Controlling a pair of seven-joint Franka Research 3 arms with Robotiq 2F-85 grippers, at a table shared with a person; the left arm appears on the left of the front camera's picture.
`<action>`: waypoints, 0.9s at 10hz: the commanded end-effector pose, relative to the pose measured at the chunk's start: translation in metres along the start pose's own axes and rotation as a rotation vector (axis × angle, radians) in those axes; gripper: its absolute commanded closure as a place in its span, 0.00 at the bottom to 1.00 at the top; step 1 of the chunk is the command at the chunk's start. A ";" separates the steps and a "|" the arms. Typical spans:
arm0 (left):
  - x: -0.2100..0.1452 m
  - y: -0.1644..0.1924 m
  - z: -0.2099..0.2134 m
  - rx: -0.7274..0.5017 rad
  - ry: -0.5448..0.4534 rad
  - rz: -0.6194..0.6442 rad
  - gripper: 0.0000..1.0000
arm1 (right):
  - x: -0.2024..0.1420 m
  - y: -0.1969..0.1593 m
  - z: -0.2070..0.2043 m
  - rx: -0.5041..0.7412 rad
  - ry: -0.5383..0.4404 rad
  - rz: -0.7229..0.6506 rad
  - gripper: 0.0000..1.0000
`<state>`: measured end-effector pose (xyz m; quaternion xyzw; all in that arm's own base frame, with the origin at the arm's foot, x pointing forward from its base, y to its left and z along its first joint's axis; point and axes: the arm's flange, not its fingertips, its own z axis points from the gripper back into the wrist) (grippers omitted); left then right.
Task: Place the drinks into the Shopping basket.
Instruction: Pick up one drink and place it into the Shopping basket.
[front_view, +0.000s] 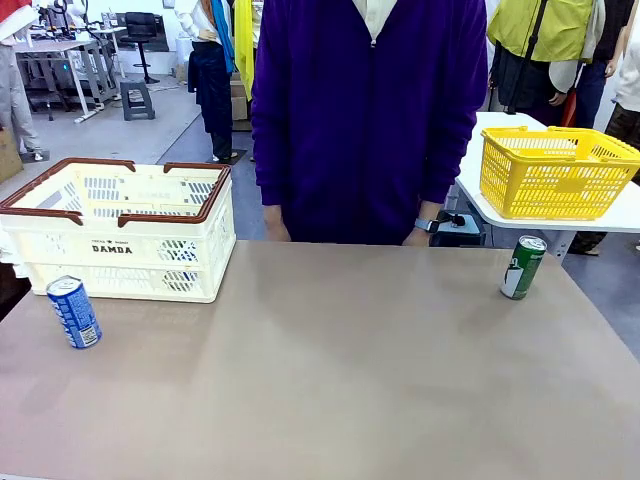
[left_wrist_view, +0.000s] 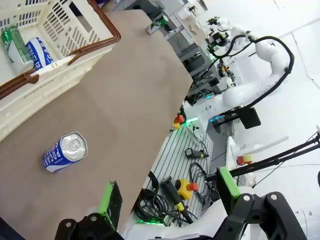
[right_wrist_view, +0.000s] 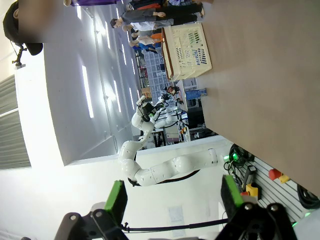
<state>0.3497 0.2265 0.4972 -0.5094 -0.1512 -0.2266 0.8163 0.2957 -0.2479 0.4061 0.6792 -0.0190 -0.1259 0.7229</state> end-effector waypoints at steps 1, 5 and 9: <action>-0.004 0.001 -0.002 0.007 -0.001 0.008 0.00 | -0.001 0.003 0.000 -0.008 -0.001 0.003 0.00; -0.004 0.001 -0.002 0.007 -0.001 0.008 0.00 | 0.000 0.000 0.000 0.000 0.000 0.000 0.00; -0.004 0.001 -0.002 0.007 -0.001 0.008 0.00 | 0.049 0.075 -0.119 -0.789 -0.117 0.049 0.00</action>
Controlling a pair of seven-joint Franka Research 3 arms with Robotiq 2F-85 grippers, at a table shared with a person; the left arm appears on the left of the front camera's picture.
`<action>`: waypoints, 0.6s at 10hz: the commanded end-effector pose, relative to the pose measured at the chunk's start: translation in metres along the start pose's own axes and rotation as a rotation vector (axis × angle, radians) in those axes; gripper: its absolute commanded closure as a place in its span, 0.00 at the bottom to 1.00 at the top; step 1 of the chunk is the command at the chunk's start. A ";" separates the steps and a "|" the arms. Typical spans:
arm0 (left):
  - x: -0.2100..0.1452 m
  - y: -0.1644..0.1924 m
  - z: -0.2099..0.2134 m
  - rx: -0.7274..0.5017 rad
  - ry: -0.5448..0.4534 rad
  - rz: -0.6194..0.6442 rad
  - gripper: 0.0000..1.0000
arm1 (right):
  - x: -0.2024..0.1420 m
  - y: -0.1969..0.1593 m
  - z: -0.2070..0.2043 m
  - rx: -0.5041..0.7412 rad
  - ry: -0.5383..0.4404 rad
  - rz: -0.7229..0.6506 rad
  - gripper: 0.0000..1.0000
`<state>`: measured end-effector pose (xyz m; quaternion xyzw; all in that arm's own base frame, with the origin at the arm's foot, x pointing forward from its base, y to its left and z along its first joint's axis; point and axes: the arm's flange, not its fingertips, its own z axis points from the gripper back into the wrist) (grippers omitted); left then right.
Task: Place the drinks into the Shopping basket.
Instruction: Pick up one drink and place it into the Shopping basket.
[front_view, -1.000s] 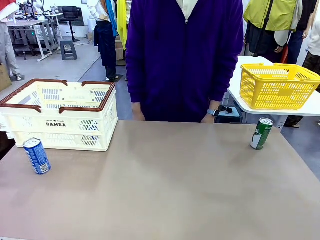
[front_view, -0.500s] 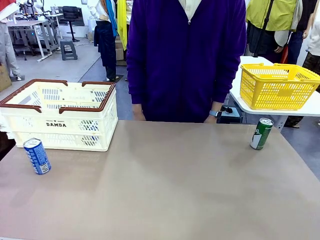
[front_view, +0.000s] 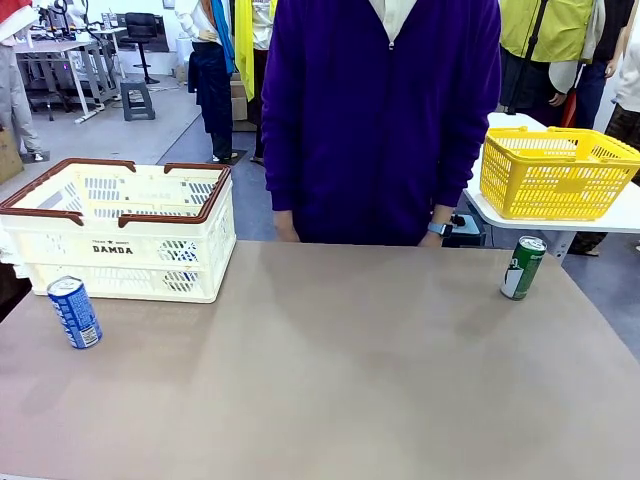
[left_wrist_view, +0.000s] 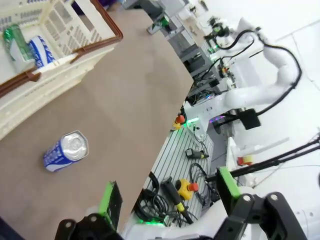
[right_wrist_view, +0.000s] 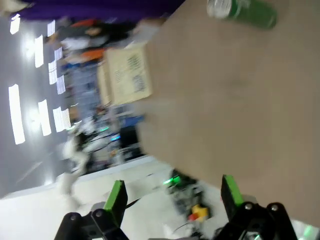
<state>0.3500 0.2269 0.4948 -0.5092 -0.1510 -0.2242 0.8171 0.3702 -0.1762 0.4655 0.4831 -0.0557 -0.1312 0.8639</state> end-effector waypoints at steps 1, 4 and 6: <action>-0.003 -0.001 -0.001 0.005 0.000 0.004 0.00 | 0.001 0.036 -0.050 -0.418 -0.055 0.015 0.00; -0.003 -0.001 -0.001 0.005 0.000 0.004 0.00 | -0.013 0.067 -0.117 -0.707 -0.372 0.360 0.00; -0.003 -0.001 -0.001 0.005 0.000 0.004 0.00 | 0.005 0.086 -0.097 -0.552 -0.220 0.305 0.00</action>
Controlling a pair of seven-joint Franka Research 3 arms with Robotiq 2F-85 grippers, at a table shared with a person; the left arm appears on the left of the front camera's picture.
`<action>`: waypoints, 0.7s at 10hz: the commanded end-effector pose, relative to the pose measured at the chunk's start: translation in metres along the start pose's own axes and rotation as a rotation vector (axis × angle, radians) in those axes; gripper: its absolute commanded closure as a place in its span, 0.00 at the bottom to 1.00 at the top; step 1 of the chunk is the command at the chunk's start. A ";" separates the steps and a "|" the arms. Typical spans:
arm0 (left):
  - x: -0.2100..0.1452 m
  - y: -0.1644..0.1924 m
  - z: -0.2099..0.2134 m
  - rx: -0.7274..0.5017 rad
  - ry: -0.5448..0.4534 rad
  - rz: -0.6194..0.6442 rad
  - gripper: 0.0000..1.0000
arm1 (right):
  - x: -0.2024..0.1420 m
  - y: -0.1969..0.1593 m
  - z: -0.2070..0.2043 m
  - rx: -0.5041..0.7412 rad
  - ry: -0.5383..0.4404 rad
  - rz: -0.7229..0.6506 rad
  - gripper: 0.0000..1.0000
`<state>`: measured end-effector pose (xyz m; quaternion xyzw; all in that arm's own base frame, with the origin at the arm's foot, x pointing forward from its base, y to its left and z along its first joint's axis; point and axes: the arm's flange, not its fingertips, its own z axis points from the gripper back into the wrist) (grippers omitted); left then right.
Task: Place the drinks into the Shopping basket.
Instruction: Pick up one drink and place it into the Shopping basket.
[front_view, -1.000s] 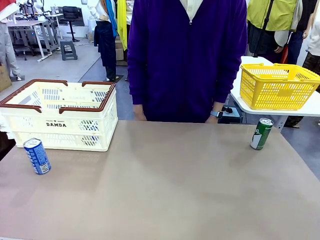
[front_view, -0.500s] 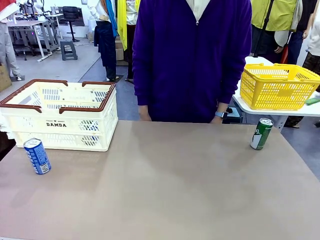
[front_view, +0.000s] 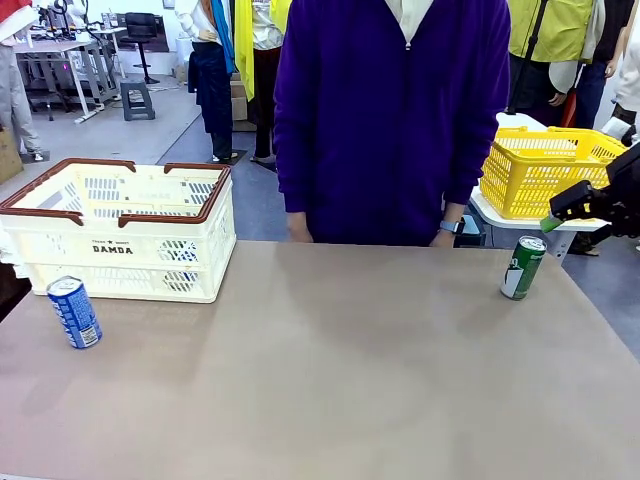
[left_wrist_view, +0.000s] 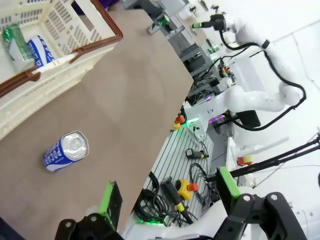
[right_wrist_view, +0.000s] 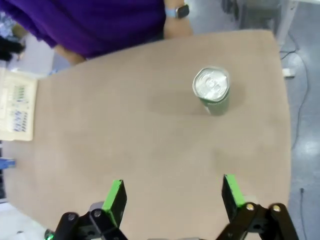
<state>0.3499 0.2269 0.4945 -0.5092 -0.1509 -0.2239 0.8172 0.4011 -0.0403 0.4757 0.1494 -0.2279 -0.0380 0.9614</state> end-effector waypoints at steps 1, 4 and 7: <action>-0.003 -0.001 -0.001 0.005 0.001 0.003 0.00 | 0.016 -0.011 0.009 0.083 0.084 -0.083 0.00; -0.003 -0.001 -0.001 0.005 0.001 0.003 0.00 | 0.046 0.013 -0.021 -0.169 0.085 0.078 0.00; -0.003 -0.001 -0.001 0.005 0.001 0.003 0.00 | 0.122 0.021 -0.061 -0.323 0.258 0.072 0.00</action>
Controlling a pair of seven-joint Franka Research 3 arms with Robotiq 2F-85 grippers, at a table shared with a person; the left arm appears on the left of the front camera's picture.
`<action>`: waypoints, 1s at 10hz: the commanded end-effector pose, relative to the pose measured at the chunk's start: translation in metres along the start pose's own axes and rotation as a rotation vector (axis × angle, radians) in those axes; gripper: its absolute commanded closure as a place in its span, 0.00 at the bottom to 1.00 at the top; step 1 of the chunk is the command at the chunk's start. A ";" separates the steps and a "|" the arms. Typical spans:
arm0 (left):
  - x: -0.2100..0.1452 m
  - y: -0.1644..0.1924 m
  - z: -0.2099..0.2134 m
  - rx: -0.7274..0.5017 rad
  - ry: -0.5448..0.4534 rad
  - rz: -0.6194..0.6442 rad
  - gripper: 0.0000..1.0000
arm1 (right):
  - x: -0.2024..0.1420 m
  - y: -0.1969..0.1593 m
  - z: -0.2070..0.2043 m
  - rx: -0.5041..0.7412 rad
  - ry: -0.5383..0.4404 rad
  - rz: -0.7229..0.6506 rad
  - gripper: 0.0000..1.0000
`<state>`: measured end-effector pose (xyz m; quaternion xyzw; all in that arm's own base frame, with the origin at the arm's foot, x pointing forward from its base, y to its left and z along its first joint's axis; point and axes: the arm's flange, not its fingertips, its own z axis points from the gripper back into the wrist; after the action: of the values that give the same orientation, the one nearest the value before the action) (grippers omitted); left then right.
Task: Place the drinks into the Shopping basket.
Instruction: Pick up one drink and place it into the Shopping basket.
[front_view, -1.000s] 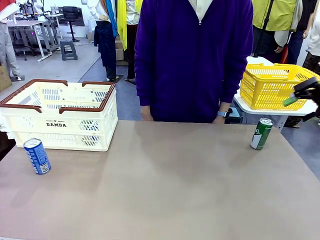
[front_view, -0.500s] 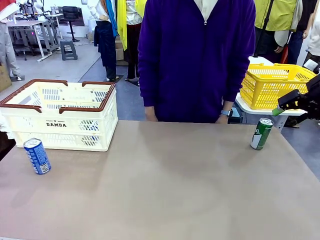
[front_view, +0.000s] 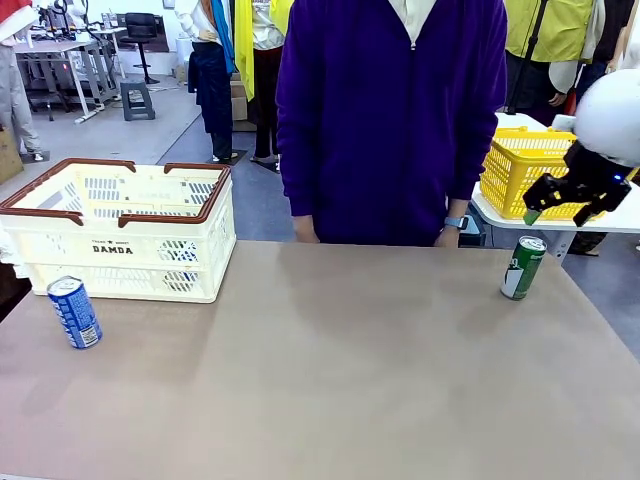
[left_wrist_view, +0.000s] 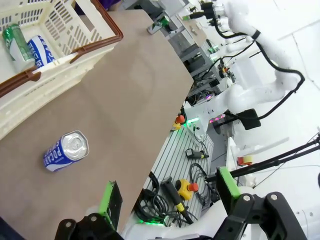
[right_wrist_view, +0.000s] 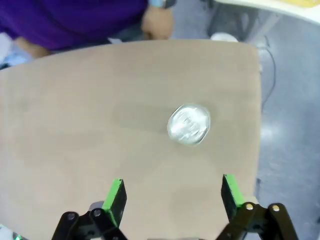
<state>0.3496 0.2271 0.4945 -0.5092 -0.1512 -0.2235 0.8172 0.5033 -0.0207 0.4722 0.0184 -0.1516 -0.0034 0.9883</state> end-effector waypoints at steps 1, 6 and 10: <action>-0.002 -0.001 -0.001 0.004 0.001 0.003 0.00 | 0.053 0.000 -0.016 -0.069 0.156 -0.030 0.00; -0.002 -0.001 -0.001 0.004 0.001 0.003 0.00 | 0.081 -0.009 -0.074 -0.054 0.279 -0.121 0.00; -0.002 -0.001 -0.001 0.004 0.001 0.003 0.00 | 0.061 -0.005 -0.108 -0.014 0.348 -0.138 0.00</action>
<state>0.3496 0.2272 0.4943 -0.5093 -0.1511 -0.2233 0.8172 0.5957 -0.0270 0.3861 0.0105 0.0216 -0.0650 0.9976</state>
